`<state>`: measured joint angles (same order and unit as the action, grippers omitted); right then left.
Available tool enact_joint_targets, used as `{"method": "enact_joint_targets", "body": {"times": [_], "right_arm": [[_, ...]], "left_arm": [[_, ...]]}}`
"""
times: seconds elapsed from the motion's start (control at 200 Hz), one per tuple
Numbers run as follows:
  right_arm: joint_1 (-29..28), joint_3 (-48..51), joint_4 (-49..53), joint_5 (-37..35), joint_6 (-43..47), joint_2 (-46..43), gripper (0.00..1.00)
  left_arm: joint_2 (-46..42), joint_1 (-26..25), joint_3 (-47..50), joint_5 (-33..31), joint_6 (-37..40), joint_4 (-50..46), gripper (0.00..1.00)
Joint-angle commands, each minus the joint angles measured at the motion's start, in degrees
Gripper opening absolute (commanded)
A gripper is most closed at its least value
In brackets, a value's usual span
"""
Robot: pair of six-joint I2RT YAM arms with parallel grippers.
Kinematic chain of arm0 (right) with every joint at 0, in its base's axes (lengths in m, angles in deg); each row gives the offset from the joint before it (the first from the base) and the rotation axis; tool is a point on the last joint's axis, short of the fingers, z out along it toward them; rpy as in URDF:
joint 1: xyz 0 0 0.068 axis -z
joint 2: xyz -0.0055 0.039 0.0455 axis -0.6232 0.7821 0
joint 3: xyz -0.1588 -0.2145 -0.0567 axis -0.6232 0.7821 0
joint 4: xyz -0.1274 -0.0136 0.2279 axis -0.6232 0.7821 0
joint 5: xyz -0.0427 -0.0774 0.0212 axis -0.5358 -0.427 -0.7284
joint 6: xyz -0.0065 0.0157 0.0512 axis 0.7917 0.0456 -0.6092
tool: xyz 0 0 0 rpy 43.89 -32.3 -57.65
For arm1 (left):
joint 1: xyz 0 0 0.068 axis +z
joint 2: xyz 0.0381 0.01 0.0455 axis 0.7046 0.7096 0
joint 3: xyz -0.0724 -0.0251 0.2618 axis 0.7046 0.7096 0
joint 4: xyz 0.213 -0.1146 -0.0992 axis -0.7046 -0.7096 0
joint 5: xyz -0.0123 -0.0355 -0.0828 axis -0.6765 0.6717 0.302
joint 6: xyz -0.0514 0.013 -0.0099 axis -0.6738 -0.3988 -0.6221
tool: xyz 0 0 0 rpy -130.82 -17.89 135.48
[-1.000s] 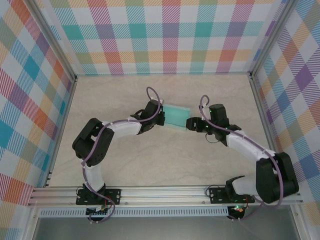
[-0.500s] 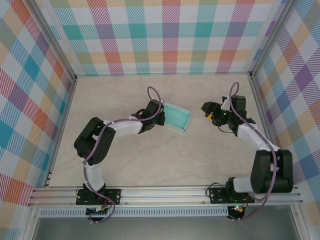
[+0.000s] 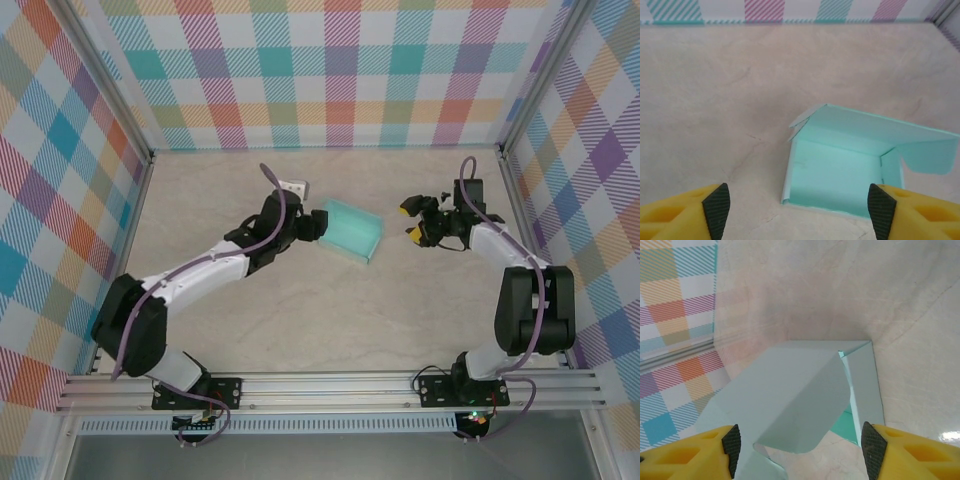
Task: Fold the paper box
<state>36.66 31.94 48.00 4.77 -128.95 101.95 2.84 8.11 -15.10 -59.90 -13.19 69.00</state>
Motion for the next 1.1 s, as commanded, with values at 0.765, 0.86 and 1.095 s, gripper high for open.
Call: {"method": "enact_joint_targets", "body": {"times": [0.765,0.86,1.095], "right_arm": [[-1.6,-14.3,13.3,14.1,-10.6,15.9,0.72],[-2.1,-14.5,12.2,14.8,-12.3,16.4,0.71],[-3.4,-16.4,10.8,14.7,-14.3,17.4,0.63]], "left_arm": [[34.2,17.8,-40.8,55.3,-18.8,-21.3,0.99],[35.4,17.7,-39.9,57.8,-22.3,-19.6,0.97],[34.7,17.1,-36.5,59.7,-25.7,-16.6,0.93]]}}
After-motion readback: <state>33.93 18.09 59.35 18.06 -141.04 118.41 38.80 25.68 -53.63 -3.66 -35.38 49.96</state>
